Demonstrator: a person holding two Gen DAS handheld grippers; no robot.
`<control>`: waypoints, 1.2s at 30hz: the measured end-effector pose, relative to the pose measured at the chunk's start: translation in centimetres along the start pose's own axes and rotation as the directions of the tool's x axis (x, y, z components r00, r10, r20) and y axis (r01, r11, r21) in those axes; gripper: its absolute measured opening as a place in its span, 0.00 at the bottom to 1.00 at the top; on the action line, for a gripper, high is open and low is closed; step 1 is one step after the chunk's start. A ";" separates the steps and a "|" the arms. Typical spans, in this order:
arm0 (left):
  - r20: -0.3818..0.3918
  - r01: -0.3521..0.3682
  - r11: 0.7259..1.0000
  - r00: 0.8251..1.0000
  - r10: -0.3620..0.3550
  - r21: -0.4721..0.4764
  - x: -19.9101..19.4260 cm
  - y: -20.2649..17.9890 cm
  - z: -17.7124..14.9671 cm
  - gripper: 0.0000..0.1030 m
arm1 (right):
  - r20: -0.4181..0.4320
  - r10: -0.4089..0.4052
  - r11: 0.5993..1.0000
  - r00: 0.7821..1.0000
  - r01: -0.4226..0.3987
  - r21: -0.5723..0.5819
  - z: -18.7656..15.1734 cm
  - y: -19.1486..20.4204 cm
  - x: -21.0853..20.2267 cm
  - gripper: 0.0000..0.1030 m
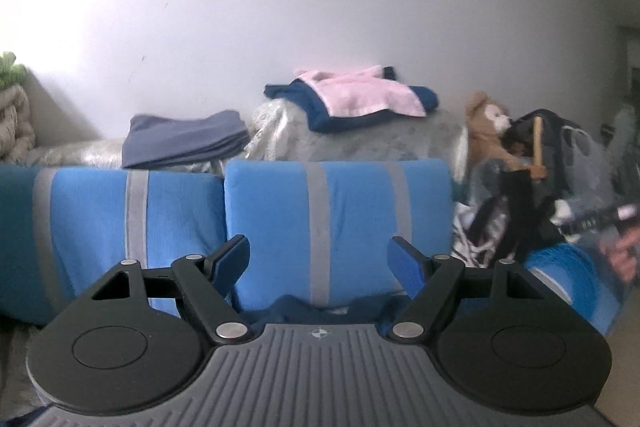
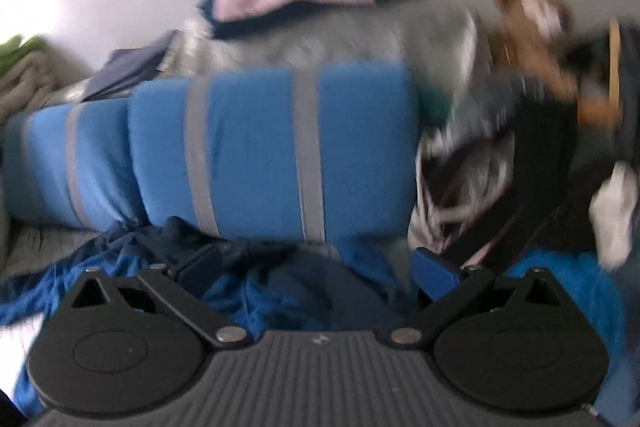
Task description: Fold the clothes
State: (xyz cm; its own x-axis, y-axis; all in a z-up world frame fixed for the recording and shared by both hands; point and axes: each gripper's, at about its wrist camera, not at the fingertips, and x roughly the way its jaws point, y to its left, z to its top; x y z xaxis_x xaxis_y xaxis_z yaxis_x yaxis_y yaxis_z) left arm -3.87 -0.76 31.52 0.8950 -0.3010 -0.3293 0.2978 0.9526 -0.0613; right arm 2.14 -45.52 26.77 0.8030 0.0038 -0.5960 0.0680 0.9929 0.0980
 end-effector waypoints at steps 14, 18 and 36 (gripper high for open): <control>-0.035 0.034 0.984 0.999 -0.041 -0.177 12.7 1.4 -7.4 0.73 | -0.148 -0.088 0.991 0.985 0.071 -0.115 -3.8 -3.7 18.1 0.96; -0.019 0.040 0.985 0.999 -0.044 -0.171 14.4 1.8 -9.5 0.73 | -0.158 -0.054 0.993 0.986 0.037 -0.109 -3.7 -5.2 23.0 0.92; -0.166 -0.025 0.982 0.986 -0.007 -0.185 18.7 4.0 -14.2 0.73 | -0.140 0.014 0.995 0.990 -0.028 -0.097 -5.3 -3.4 25.7 0.07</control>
State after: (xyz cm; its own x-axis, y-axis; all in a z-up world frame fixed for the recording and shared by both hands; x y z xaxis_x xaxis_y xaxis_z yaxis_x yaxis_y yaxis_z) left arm 9.31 -1.99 11.78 0.8256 -0.2959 -0.4805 0.2090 0.9513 -0.2268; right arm 19.45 -48.17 6.88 0.7133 0.0348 -0.7000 -0.0126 0.9992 0.0369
